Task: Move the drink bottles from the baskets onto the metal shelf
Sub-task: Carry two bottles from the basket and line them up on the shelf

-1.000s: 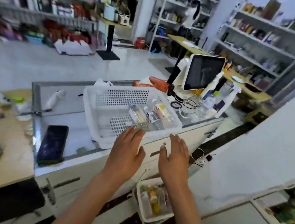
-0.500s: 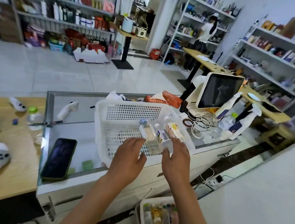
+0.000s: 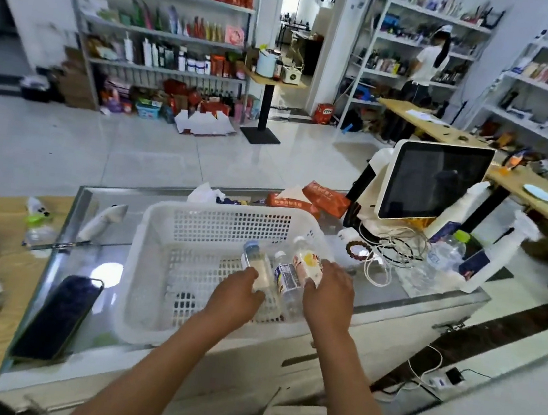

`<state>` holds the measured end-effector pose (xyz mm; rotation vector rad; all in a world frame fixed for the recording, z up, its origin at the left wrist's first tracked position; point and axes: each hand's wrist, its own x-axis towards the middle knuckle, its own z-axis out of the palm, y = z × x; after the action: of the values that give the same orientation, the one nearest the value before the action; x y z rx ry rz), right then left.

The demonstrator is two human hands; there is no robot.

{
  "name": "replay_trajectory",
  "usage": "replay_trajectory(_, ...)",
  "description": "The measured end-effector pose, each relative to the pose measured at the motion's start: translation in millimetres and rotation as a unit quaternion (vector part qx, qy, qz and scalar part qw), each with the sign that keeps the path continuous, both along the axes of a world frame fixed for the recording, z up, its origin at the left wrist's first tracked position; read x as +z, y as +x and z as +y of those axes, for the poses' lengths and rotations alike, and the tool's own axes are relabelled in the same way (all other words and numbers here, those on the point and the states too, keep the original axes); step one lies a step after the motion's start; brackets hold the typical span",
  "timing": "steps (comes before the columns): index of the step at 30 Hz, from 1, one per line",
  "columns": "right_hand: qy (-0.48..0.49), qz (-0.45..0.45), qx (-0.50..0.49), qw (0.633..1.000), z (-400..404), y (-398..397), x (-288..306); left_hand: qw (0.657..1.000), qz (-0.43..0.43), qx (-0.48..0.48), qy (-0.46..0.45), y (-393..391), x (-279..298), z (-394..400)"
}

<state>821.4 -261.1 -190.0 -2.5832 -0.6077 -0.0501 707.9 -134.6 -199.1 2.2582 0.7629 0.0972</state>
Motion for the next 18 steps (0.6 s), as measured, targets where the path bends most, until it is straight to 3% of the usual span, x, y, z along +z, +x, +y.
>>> replay_trajectory(3, -0.034, 0.019, 0.035, 0.999, 2, 20, -7, 0.99, 0.027, 0.095, -0.098, 27, -13, 1)
replay_trajectory(9, -0.136, 0.066, 0.067, 0.986, 10, 47, -17, 0.926, 0.058, 0.23, -0.295, 70, -48, 6)
replay_trajectory(18, -0.233, 0.004, 0.049, 0.971, 26, 53, -27, 0.897, 0.085, 0.245, -0.359, 97, -64, 26)
